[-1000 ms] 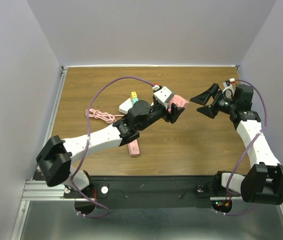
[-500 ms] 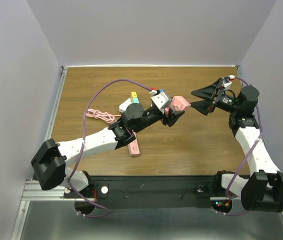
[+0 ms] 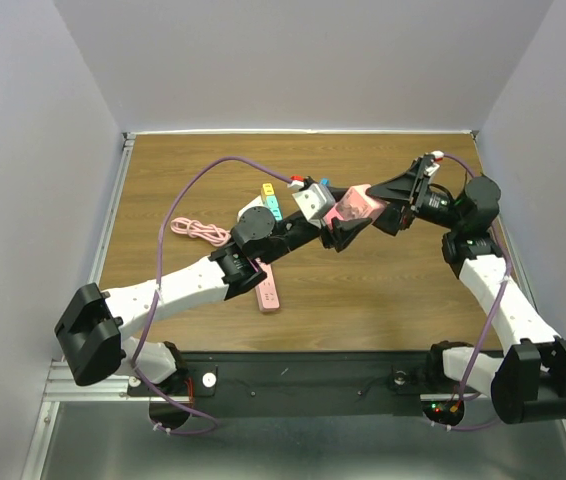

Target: Insert the plug

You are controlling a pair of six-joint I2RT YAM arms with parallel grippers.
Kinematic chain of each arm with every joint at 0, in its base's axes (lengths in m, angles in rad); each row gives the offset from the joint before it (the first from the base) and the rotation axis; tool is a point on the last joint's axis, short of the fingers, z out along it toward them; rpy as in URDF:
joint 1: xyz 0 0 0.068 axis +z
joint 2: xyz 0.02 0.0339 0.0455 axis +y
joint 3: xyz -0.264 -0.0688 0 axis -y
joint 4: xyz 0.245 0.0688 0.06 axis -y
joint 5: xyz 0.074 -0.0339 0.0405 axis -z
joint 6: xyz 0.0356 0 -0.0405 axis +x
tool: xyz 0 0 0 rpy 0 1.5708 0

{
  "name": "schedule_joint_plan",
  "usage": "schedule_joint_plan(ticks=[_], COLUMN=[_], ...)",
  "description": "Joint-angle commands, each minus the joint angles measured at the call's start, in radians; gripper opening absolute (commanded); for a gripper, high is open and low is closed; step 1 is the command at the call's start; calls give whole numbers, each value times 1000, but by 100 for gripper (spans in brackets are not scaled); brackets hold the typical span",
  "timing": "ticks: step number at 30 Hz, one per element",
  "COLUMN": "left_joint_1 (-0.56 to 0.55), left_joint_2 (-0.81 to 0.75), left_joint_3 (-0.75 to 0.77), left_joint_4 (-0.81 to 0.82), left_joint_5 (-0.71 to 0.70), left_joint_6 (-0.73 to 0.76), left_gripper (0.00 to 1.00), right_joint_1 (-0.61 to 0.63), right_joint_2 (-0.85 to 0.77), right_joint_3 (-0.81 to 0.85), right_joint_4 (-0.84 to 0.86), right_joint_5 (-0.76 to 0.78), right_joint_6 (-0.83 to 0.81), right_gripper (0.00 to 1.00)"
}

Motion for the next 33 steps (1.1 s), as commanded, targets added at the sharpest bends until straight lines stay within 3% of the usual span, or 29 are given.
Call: schedule_joint_plan(ticks=[1,11,15,20,22,23,26,28,30,31,33], left_joint_1=[-1,0,2,17,32,45,65,85,94,105,112], left_joint_2=[-33,-20,-19,-10,-2,1,7,19,27,36,44], left_joint_3=[36,10,-1,-24,-27,-31,-45,-48,-50,-53,-61], left_joint_4=[154,190,201,210,209,209,206,195,180,168,161], left_joint_5=[43,69,74,60,61,67,75,89,95,101,120], left_joint_6=[16,19,17,17,17,16,2,-3,-7,-18,-28], left_gripper=[0,0,0,0,0,0,0,1,15,24,30], right_joint_1=[32,48,54,58,63,63,61,63,63,63,63], right_joint_2=[5,13,14,2,-3,-7,-12,-15,-12,-12,-4], right_joint_3=[40,95,78,70,67,64,63,55,52,49,49], right_joint_4=[72,120,198,203,203,204,204,204,206,207,212], right_joint_5=[-16,-13,-24,-44,-44,-41,-39,-32,-27,-17,-12], right_joint_6=[29,102,175,212,215,216,219,225,224,221,216], right_gripper=[100,98,80,66,55,43,31,13,0,0,1])
